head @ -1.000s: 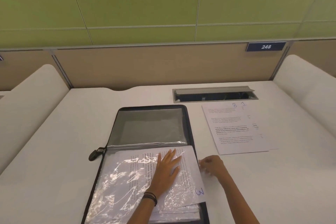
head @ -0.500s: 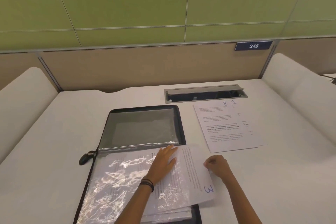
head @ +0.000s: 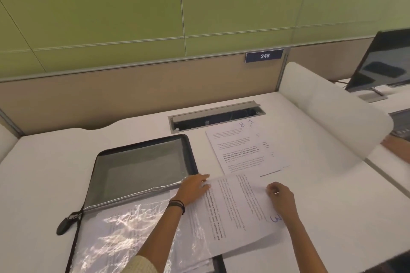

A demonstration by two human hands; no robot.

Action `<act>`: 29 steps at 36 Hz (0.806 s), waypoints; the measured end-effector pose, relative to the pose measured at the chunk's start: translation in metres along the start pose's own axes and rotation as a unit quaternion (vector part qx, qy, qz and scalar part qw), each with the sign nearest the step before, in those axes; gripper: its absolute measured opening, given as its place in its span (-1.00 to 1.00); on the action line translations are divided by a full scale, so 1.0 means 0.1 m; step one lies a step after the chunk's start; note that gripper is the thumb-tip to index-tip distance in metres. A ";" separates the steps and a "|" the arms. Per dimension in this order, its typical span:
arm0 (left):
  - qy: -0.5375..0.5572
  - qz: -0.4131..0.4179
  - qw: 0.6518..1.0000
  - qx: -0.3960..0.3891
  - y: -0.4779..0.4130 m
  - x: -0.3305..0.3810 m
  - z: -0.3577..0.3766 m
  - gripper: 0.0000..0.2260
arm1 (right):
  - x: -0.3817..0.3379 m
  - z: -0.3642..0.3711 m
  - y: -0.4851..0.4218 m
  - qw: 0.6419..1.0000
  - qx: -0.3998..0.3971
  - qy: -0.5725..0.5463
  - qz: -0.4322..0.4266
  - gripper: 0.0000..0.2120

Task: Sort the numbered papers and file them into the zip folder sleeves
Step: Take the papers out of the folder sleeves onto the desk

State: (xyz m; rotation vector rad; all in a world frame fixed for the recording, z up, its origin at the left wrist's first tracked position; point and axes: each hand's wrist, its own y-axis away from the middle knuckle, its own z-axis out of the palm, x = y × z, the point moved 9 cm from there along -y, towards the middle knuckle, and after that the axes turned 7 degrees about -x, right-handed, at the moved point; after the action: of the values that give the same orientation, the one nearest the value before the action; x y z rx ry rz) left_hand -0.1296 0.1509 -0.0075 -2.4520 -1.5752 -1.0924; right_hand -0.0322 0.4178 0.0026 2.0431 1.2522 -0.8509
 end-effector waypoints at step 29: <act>0.218 0.077 0.952 0.199 0.07 0.37 -0.49 -0.92 | -0.04 -0.87 0.27 0.945 0.299 -0.104 -0.077 -0.88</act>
State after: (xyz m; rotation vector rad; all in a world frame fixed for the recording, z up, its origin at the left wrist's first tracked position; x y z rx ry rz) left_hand -0.1412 0.1586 0.0528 -1.8763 -1.2913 -1.0677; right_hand 0.0096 0.4707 0.0634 2.2349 1.1336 -1.6399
